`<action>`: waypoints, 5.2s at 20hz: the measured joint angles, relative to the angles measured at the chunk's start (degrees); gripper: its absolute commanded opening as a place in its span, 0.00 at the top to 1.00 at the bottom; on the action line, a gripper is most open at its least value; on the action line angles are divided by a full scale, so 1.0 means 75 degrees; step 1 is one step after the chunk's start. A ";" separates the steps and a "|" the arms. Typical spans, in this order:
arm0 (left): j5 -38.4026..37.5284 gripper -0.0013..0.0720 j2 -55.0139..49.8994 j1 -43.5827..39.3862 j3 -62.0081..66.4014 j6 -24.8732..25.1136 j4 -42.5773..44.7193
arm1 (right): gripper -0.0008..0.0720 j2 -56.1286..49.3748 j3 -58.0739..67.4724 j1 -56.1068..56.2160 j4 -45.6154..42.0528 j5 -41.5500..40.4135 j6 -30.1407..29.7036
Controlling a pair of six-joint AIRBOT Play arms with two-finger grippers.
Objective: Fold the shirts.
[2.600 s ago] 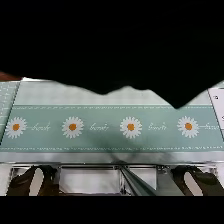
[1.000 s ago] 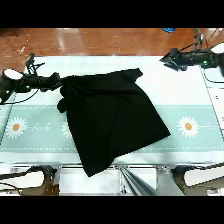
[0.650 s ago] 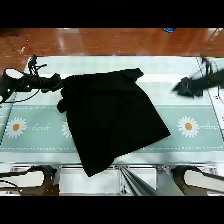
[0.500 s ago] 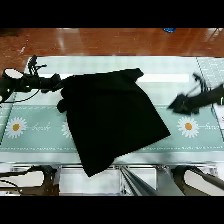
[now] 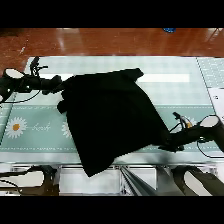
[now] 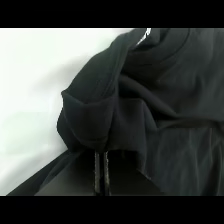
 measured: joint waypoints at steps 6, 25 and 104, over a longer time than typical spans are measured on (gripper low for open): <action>-0.0079 0.96 0.0000 -0.0003 0.0000 0.0000 0.0000 | 0.43 -0.0918 -0.0184 0.1221 0.1037 -0.1341 0.0090; -0.0691 0.96 0.0749 0.0679 -0.0245 0.0221 0.0000 | 0.95 -0.1792 0.2766 -0.0478 0.2626 -0.2637 -0.1856; -0.1693 0.96 0.5668 0.2090 0.6047 -0.1131 0.1043 | 0.95 0.1588 1.2762 -0.0187 -0.1705 0.0073 0.0539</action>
